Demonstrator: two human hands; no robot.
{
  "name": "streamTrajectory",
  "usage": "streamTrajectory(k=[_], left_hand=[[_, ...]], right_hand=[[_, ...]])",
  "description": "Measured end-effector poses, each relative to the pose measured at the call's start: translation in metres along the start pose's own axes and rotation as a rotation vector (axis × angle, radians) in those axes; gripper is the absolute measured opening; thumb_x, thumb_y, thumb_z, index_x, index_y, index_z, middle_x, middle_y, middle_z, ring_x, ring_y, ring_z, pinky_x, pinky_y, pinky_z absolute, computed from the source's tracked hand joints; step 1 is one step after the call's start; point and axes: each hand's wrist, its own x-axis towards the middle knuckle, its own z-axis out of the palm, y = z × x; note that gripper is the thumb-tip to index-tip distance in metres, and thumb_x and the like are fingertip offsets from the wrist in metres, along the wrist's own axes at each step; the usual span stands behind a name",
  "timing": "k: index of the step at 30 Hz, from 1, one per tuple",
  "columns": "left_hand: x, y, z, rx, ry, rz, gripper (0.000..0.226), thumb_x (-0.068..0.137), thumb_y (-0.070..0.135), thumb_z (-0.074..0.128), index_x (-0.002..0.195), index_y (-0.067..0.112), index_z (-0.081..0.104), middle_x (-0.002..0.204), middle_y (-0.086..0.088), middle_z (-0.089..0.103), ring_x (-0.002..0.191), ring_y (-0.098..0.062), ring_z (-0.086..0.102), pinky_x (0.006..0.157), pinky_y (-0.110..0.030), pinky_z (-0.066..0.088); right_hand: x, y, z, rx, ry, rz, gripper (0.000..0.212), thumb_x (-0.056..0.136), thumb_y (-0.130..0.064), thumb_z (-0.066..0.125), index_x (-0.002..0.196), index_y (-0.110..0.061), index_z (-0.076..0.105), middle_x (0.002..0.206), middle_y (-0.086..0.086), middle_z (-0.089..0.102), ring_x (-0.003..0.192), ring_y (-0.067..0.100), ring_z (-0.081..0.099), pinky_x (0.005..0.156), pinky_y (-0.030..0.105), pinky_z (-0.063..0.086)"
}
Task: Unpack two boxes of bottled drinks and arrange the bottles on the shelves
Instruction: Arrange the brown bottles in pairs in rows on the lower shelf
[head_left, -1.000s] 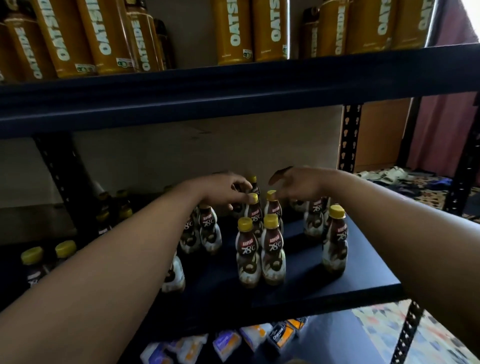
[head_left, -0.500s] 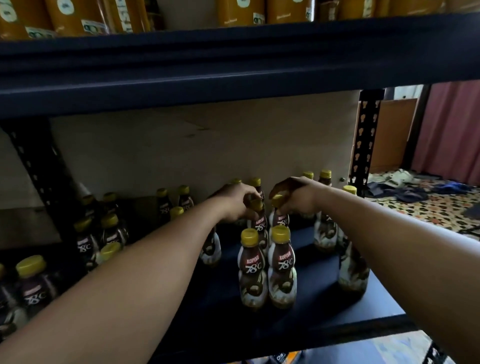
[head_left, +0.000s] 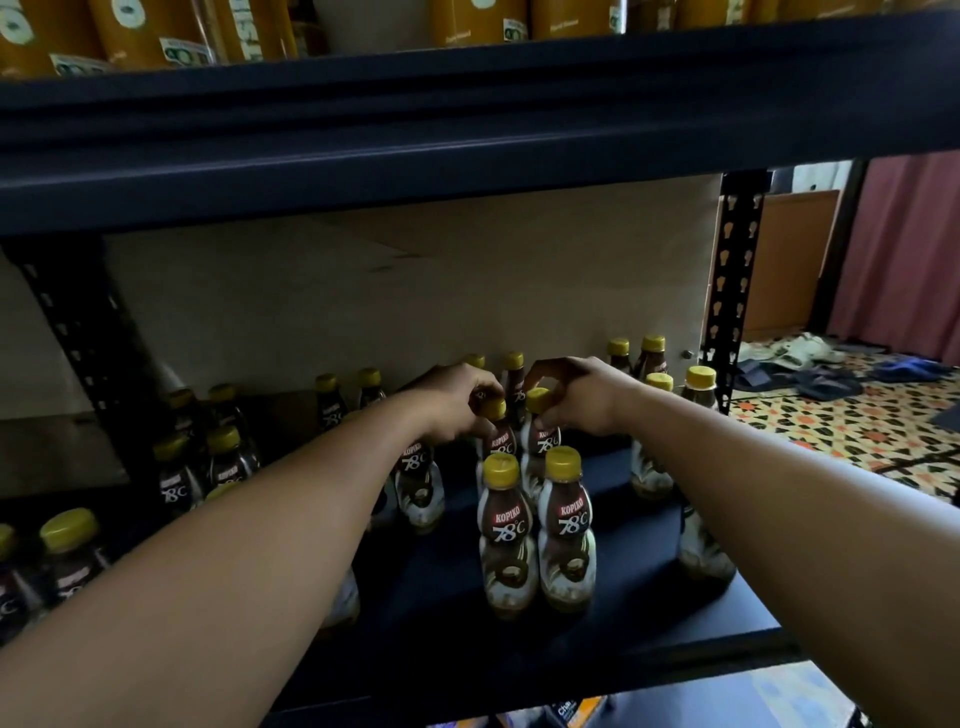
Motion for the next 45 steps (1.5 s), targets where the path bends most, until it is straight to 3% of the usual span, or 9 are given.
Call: streamTrajectory(k=[3, 7, 19, 25, 34, 40, 45], left_hand=[[-0.002, -0.003, -0.001, 0.001, 0.004, 0.001, 0.059, 0.086, 0.027, 0.081, 0.139, 0.032, 0.055, 0.134, 0.000, 0.057, 0.111, -0.017, 0.052, 0.097, -0.037, 0.045], [-0.006, -0.007, -0.003, -0.001, 0.015, 0.002, 0.057, 0.086, 0.026, 0.081, 0.138, 0.031, 0.057, 0.133, 0.001, 0.057, 0.111, -0.017, 0.051, 0.096, -0.035, 0.043], [-0.004, -0.010, 0.002, -0.046, 0.047, -0.032, 0.055, 0.085, 0.027, 0.081, 0.135, 0.034, 0.059, 0.136, 0.000, 0.058, 0.116, -0.021, 0.055, 0.099, -0.037, 0.047], [-0.004, -0.010, 0.003, -0.070, 0.036, -0.039, 0.057, 0.086, 0.025, 0.080, 0.138, 0.034, 0.058, 0.138, 0.000, 0.058, 0.121, -0.021, 0.055, 0.105, -0.040, 0.045], [-0.003, -0.009, 0.004, -0.067, 0.033, -0.044, 0.055, 0.088, 0.025, 0.078, 0.138, 0.034, 0.057, 0.140, -0.001, 0.056, 0.120, -0.022, 0.054, 0.099, -0.037, 0.046], [-0.006, -0.005, 0.003, -0.015, 0.031, -0.037, 0.053, 0.090, 0.027, 0.076, 0.139, 0.034, 0.054, 0.140, -0.002, 0.054, 0.109, -0.019, 0.052, 0.089, -0.033, 0.045], [-0.014, -0.002, -0.001, 0.022, -0.023, -0.054, 0.072, 0.090, 0.030, 0.076, 0.152, 0.037, 0.039, 0.151, -0.003, 0.046, 0.129, -0.025, 0.051, 0.101, -0.038, 0.046]], right_hand=[[-0.002, -0.003, 0.002, 0.000, 0.010, -0.030, 0.045, 0.083, -0.029, 0.084, 0.124, -0.022, 0.067, 0.106, -0.005, 0.068, 0.093, 0.010, 0.061, 0.069, 0.019, 0.041], [-0.006, -0.008, 0.003, -0.020, 0.017, -0.051, 0.043, 0.087, -0.027, 0.081, 0.126, -0.017, 0.067, 0.114, -0.002, 0.068, 0.101, 0.012, 0.059, 0.084, 0.022, 0.042], [-0.007, -0.008, 0.010, 0.020, 0.060, -0.030, 0.041, 0.082, -0.030, 0.084, 0.118, -0.024, 0.066, 0.114, -0.004, 0.068, 0.105, 0.016, 0.064, 0.093, 0.032, 0.053], [-0.011, -0.010, 0.008, -0.010, 0.049, -0.039, 0.044, 0.087, -0.028, 0.080, 0.126, -0.017, 0.063, 0.119, -0.001, 0.064, 0.109, 0.019, 0.062, 0.097, 0.036, 0.053], [-0.009, -0.009, 0.012, -0.068, 0.047, -0.033, 0.047, 0.086, -0.035, 0.079, 0.127, -0.019, 0.064, 0.120, -0.002, 0.065, 0.110, 0.018, 0.061, 0.097, 0.036, 0.052], [-0.010, -0.008, 0.014, -0.059, 0.049, 0.008, 0.042, 0.083, -0.036, 0.078, 0.120, -0.022, 0.063, 0.111, 0.000, 0.066, 0.098, 0.019, 0.065, 0.088, 0.040, 0.057], [-0.017, -0.018, 0.008, -0.206, -0.036, -0.048, 0.020, 0.090, -0.042, 0.067, 0.099, -0.026, 0.065, 0.105, -0.002, 0.067, 0.093, 0.016, 0.062, 0.081, 0.035, 0.054]])
